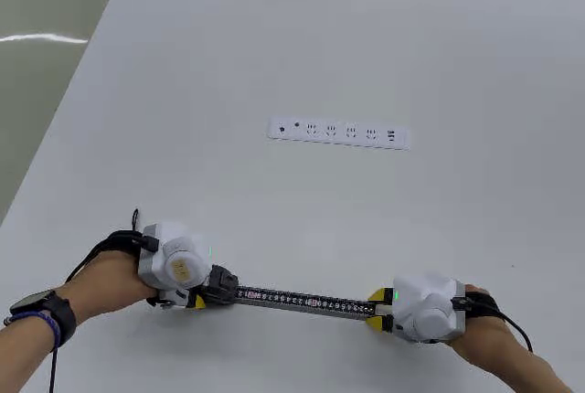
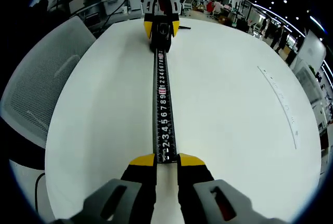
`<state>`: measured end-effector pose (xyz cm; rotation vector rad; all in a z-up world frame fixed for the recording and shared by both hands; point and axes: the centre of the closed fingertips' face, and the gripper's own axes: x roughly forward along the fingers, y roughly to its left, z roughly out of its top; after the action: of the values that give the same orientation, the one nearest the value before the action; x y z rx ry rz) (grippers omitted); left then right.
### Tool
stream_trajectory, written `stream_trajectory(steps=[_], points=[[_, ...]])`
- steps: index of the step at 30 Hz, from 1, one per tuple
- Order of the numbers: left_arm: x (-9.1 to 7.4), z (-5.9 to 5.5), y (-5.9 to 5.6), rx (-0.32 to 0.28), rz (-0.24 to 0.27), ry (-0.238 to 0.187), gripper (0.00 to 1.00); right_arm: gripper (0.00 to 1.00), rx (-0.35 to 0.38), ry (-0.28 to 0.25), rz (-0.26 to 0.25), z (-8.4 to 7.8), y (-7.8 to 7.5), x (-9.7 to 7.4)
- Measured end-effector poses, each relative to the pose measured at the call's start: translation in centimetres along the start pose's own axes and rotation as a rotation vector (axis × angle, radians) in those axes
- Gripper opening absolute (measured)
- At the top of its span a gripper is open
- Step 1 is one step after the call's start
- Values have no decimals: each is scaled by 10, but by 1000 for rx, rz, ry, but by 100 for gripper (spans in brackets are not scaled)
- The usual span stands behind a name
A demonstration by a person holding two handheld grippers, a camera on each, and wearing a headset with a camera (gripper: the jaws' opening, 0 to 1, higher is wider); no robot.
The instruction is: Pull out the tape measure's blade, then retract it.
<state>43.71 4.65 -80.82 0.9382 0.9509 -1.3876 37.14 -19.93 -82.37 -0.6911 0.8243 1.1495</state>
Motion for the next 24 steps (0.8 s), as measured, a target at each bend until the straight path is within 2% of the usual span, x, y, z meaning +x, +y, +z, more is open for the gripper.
stream_trajectory(steps=[24], points=[[0, -1, 0, 3, 2, 3, 35, 13, 9, 8, -3, -12, -4, -7]])
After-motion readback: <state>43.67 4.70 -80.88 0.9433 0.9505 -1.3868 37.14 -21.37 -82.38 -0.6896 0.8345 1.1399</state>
